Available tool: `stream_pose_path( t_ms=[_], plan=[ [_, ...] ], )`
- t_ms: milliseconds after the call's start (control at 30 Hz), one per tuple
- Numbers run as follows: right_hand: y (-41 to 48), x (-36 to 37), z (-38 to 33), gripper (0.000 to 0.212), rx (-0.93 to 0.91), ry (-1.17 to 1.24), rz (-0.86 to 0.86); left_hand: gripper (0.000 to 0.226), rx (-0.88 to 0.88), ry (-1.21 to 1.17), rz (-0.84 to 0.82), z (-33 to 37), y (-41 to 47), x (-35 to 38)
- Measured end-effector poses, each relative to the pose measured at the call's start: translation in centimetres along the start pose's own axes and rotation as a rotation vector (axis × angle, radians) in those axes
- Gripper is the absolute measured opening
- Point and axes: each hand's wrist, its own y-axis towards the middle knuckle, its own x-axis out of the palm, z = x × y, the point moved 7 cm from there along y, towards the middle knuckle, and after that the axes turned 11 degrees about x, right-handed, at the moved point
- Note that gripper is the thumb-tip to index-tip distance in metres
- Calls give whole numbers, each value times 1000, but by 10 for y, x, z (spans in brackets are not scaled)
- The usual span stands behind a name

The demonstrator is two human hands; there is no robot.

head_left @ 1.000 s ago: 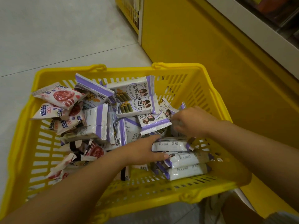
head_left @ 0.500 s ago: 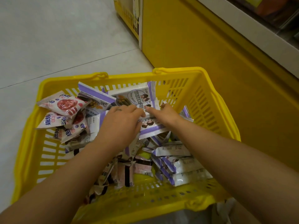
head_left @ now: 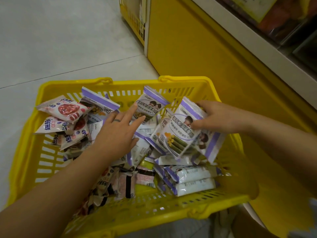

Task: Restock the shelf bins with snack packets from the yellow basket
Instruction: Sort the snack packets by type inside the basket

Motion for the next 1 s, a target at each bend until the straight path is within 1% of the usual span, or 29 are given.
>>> stream_pose_path(
  t_ms=[67,133,200,233,267,300,333,367,400,433,467,500,533,567,633,667,733,767,800,833,867,900,933,1000],
  plan=[
    [-12,-11,5,29,-27,-91,-37,69,2,-20,-14,3,3,-1],
    [-20,-16,13,26,-37,-68,-145,62,35,-57,9,12,7,-6],
    [-26,-13,22,26,-15,-9,-263,51,57,-194,95,24,9,-17],
    [-27,-10,26,27,4,-3,-304,48,37,-365,126,29,10,-21],
    [-28,-4,30,27,20,-19,-332,49,4,-611,110,36,11,-21],
    [-28,3,32,29,30,-55,-348,54,-32,-900,36,48,11,-17],
    [-27,11,33,35,30,-112,-350,63,-48,-1151,-78,64,11,-11],
    [-26,18,33,44,22,-197,-326,70,-37,-1287,-200,82,9,-5],
    [-23,22,32,57,9,-303,-270,71,-10,-1337,-302,98,7,2],
    [-21,24,30,68,-16,-408,-181,66,33,-1346,-352,111,6,7],
    [-21,24,25,74,-61,-498,-69,59,76,-1338,-360,121,5,10],
    [-22,24,17,75,-130,-562,35,50,102,-1340,-340,127,6,11],
    [-24,26,12,73,-200,-611,95,44,107,-1360,-317,132,7,13],
    [-26,30,8,73,-246,-646,109,41,97,-1383,-306,134,7,13],
    [-28,35,2,68,-267,-644,78,42,89,-1411,-299,135,7,13],
    [-31,36,-4,61,-311,-599,55,42,92,-1416,-300,135,8,15],
    [-36,36,-16,37,-415,-449,8,40,99,-1423,-323,136,6,17],
    [-36,34,-15,30,-407,-389,-21,38,98,-1427,-329,137,6,17],
    [-35,32,-13,34,-390,-367,-42,39,91,-1429,-324,138,7,18],
    [-31,33,-8,45,-331,-411,-72,41,84,-1420,-315,138,8,18],
    [-25,36,3,58,-231,-466,-100,47,85,-1394,-305,139,10,17],
    [-19,38,15,66,-137,-521,-100,51,92,-1363,-302,140,11,16],
    [-15,41,22,69,-94,-573,-82,51,107,-1330,-300,141,12,14],
    [-14,43,19,70,-147,-640,44,49,136,-1250,-276,143,16,12]
  ],
)
